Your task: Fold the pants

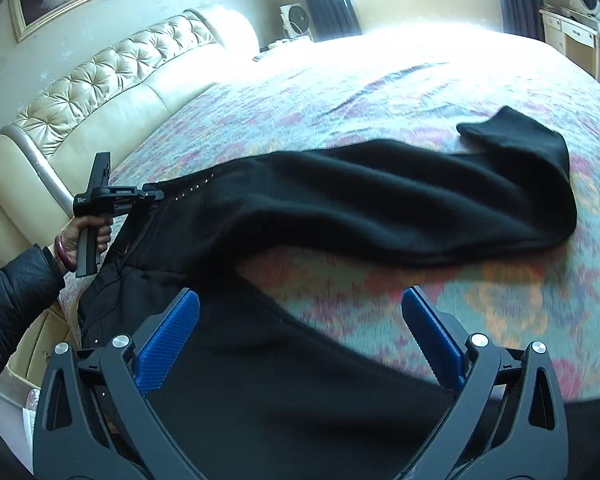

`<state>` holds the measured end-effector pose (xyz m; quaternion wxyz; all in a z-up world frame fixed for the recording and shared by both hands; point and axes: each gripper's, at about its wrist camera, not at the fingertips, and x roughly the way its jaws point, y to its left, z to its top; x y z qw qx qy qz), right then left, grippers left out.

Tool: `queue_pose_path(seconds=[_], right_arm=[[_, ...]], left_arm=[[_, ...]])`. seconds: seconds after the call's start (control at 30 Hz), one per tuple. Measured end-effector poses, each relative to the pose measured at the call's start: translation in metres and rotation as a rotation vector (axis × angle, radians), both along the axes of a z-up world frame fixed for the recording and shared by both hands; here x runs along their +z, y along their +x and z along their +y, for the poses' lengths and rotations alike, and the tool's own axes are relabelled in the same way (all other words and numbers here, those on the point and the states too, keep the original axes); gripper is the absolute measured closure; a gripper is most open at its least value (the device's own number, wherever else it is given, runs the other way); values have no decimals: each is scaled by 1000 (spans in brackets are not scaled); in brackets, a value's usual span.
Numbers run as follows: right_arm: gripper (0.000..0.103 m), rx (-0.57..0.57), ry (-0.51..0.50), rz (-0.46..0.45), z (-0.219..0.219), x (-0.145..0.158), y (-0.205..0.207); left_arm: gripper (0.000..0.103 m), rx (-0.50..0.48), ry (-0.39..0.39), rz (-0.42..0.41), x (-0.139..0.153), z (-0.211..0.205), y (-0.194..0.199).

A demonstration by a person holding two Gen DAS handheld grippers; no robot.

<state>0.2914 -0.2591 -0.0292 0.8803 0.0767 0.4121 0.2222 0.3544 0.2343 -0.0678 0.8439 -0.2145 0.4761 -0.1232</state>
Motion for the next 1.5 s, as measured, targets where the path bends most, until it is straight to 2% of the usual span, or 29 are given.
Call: queue_pose_path(seconds=[0.07,0.13,0.2,0.27,0.33,0.4,0.5,0.53,0.57,0.6,0.63,0.67,0.7,0.77,0.8,0.87,0.97,1.07,1.17,1.23,1.33,1.43,1.5], right_arm=[[2,69,-46,-44,2,12,53],[2,102,-183,-72,9,12,109],[2,135,-340,-80,15,1,158],[2,139,-442,-20,15,-20,202],[2,177,-471,57,15,-42,228],[2,225,-505,92,18,-58,239],[2,327,-464,177,23,-78,242],[2,338,-461,173,24,-81,240],[8,332,-441,163,21,-82,238],[41,326,-393,166,18,-80,237],[60,314,-325,173,12,-76,238],[90,309,-258,197,9,-71,238],[92,304,-257,184,10,-66,232],[94,322,-333,96,17,-52,211],[94,318,-339,56,16,-42,201],[94,297,-314,-25,6,-18,177],[94,265,-315,-155,-5,21,128],[93,267,-378,-294,-15,51,51],[91,262,-407,-358,-24,59,-32],[90,261,-409,-349,-25,48,-82],[90,281,-468,-301,-21,14,-139],[87,274,-452,-171,-18,-26,-158],[79,222,-419,-108,-22,-34,-161]], left_arm=[[96,4,-4,-3,3,0,2],[96,6,20,11,0,-2,6],[95,5,51,22,-4,-6,9],[95,16,63,33,-7,-8,9],[95,25,83,44,-12,-5,10],[94,23,99,51,-14,-9,13],[92,26,93,59,-16,-8,17],[91,28,84,62,-16,-7,17],[91,30,74,64,-17,-4,18],[91,31,69,63,-18,-3,18],[91,33,68,64,-18,-3,18],[94,35,70,59,-16,-2,16],[94,34,81,45,-14,-4,14],[95,26,114,9,-8,-8,9],[96,30,109,-10,-4,-9,6],[96,48,65,-57,7,-6,-2],[96,60,-44,-154,35,2,-24],[96,19,-109,-246,63,3,-61],[95,-19,-163,-288,78,-2,-106],[95,-38,-179,-288,78,-6,-139],[93,-58,-181,-225,57,-8,-184],[82,-41,-125,-106,22,-10,-219],[78,-9,-102,-50,5,-7,-241]])
